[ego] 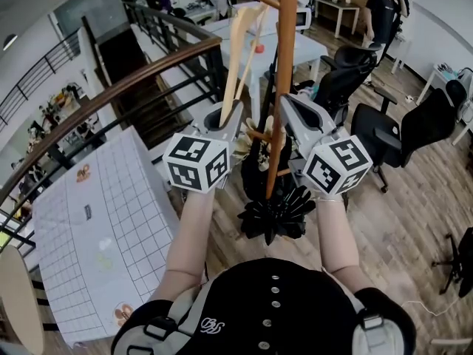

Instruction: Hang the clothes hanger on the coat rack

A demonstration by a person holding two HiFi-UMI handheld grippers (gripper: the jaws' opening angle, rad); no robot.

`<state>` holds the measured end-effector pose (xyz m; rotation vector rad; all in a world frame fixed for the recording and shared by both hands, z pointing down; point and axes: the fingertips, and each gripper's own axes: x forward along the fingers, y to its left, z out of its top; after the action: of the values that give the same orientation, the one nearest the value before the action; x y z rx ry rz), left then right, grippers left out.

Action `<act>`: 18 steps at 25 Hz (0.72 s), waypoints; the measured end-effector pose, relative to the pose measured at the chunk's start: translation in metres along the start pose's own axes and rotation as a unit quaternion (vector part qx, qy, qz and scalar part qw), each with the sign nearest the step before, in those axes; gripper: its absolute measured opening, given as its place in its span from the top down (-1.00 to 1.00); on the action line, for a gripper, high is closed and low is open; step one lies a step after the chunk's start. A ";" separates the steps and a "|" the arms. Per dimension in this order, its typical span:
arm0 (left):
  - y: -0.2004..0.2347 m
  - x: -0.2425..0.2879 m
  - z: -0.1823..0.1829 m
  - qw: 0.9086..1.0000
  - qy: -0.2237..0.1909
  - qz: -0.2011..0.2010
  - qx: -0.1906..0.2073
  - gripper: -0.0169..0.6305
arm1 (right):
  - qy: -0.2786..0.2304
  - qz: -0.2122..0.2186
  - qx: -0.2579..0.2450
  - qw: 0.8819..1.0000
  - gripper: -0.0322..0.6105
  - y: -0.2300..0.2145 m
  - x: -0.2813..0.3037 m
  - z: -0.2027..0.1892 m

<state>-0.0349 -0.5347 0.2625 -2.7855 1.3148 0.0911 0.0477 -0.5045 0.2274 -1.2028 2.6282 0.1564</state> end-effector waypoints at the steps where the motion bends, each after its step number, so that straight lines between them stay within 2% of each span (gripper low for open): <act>1: 0.002 0.002 0.001 1.000 0.000 0.000 0.001 0.95 | -0.001 0.000 -0.001 1.000 0.90 -0.001 0.002 0.001; 12: 0.015 0.024 0.004 1.000 0.012 -0.004 0.005 0.95 | -0.010 -0.021 0.000 1.000 0.90 -0.016 0.000 0.006; 18: 0.021 0.034 -0.003 1.000 0.021 0.002 -0.014 0.95 | -0.007 -0.026 0.004 1.000 0.90 -0.021 0.001 0.005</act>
<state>-0.0301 -0.5742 0.2622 -2.8231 1.3390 0.0521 0.0638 -0.5175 0.2225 -1.2624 2.5789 0.1446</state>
